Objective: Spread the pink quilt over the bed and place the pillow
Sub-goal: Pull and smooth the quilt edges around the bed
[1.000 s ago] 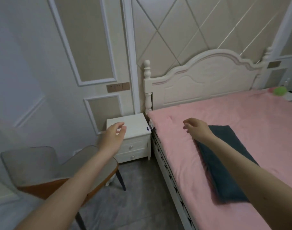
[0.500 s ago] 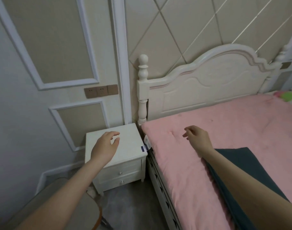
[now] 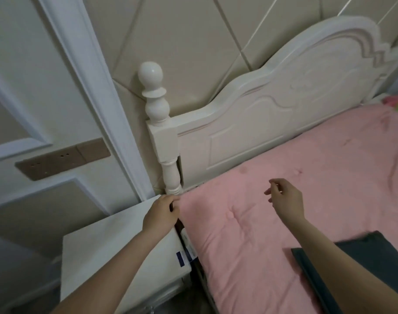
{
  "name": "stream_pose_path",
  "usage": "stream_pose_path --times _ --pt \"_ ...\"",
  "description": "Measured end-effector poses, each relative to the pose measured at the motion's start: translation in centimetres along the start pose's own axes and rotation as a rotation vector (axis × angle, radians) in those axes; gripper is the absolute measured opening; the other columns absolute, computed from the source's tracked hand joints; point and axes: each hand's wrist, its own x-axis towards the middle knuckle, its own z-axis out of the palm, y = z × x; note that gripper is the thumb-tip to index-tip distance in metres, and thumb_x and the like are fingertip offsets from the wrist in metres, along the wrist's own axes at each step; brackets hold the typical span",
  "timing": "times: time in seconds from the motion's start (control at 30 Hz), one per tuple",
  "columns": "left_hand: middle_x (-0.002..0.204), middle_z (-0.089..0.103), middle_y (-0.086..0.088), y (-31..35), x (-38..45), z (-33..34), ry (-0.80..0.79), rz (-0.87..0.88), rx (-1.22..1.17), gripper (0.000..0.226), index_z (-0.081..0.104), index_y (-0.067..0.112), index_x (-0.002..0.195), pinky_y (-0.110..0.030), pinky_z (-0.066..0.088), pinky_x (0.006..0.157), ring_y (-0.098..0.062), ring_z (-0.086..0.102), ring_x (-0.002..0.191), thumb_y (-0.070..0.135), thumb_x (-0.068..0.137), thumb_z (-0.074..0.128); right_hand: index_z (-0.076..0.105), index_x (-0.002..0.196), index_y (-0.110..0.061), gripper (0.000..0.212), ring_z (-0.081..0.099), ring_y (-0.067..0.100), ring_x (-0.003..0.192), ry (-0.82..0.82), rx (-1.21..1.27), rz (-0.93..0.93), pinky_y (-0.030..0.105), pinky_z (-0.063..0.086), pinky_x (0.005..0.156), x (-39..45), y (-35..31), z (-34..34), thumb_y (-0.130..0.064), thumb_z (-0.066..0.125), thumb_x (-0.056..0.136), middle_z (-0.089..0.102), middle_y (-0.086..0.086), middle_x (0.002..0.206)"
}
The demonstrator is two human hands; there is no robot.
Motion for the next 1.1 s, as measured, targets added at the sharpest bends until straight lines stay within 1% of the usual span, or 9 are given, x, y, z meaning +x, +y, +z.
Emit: stream_pose_path --times 0.13,0.27,0.57,0.63,0.73,0.8,0.9,0.97,1.1 --pt "0.125 0.053 0.008 -2.5 9.7 4.2 -0.197 0.002 0.089 0.038 0.061 0.03 0.113 -0.033 0.048 0.089 -0.009 0.051 0.109 0.012 0.08 0.057 0.063 0.104 -0.014 0.023 0.066 0.032 0.087 -0.061 -0.018 0.131 0.046 0.053 0.083 9.3 3.8 5.8 -0.019 0.047 0.089 0.07 0.009 0.095" --pt "0.121 0.052 0.011 -3.6 16.8 7.2 -0.268 -0.015 0.153 0.041 0.063 0.026 0.112 -0.029 0.046 0.089 -0.011 0.05 0.112 0.007 0.076 0.058 0.064 0.102 -0.014 0.026 0.065 0.031 0.091 -0.129 -0.083 0.274 0.048 0.054 0.083 15.7 6.5 10.1 -0.024 0.046 0.086 0.069 0.008 0.1" --pt "0.12 0.06 -0.007 -7.9 28.8 15.0 -0.266 -0.065 0.191 0.038 0.058 0.011 0.122 -0.029 0.046 0.086 -0.023 0.056 0.108 0.024 0.086 0.061 0.063 0.083 -0.003 0.031 0.069 0.03 0.069 -0.142 -0.006 0.497 0.047 0.057 0.075 24.8 9.1 17.5 -0.033 0.054 0.089 0.068 0.011 0.075" --pt "0.123 0.058 -0.007 -9.1 30.6 17.6 -0.279 -0.073 0.214 0.05 0.054 0.012 0.126 -0.029 0.044 0.086 -0.023 0.054 0.111 0.036 0.084 0.063 0.061 0.094 0.001 0.041 0.068 0.031 0.078 -0.212 0.097 0.599 0.044 0.058 0.074 26.7 9.5 19.7 -0.039 0.064 0.084 0.067 0.016 0.088" --pt "0.141 0.044 -0.006 -11.7 32.0 21.7 -0.363 -0.078 0.309 0.075 0.04 0.015 0.137 -0.037 0.039 0.102 -0.023 0.043 0.127 0.055 0.077 0.062 0.045 0.124 -0.001 0.079 0.062 0.032 0.096 -0.473 0.248 0.806 0.039 0.056 0.075 28.7 10.1 23.5 -0.056 0.069 0.073 0.056 0.02 0.113" --pt "0.14 0.045 -0.005 -13.5 32.2 24.2 -0.423 -0.085 0.351 0.08 0.04 0.018 0.136 -0.038 0.041 0.1 -0.024 0.044 0.126 0.061 0.073 0.062 0.044 0.125 -0.002 0.092 0.059 0.03 0.088 -0.552 0.219 0.855 0.039 0.055 0.078 29.0 11.4 26.5 -0.069 0.066 0.064 0.053 0.014 0.102" --pt "0.126 0.05 -0.006 -15.6 31.9 26.6 -0.422 -0.024 0.358 0.065 0.051 0.017 0.124 -0.033 0.042 0.092 -0.024 0.047 0.117 0.059 0.076 0.06 0.058 0.095 -0.007 0.063 0.058 0.032 0.098 -0.541 -0.22 0.636 0.036 0.049 0.088 28.2 12.8 30.7 -0.067 0.053 0.078 0.055 0.013 0.098" --pt "0.119 0.05 -0.007 -16.7 31.6 27.3 -0.366 0.033 0.337 0.049 0.059 0.014 0.114 -0.032 0.041 0.086 -0.025 0.046 0.111 0.052 0.082 0.056 0.062 0.1 -0.009 0.051 0.056 0.032 0.108 -0.505 -0.545 0.378 0.032 0.043 0.088 27.7 13.5 33.1 -0.055 0.044 0.087 0.062 0.013 0.112" --pt "0.101 0.057 -0.005 -16.2 30.8 27.8 -0.295 0.166 0.261 0.016 0.058 0.016 0.095 -0.034 0.041 0.068 -0.028 0.053 0.097 0.024 0.085 0.049 0.06 0.11 -0.007 0.026 0.058 0.03 0.108 -0.443 -0.804 0.237 0.032 0.046 0.084 27.2 13.9 35.4 -0.018 0.044 0.093 0.062 0.012 0.114"
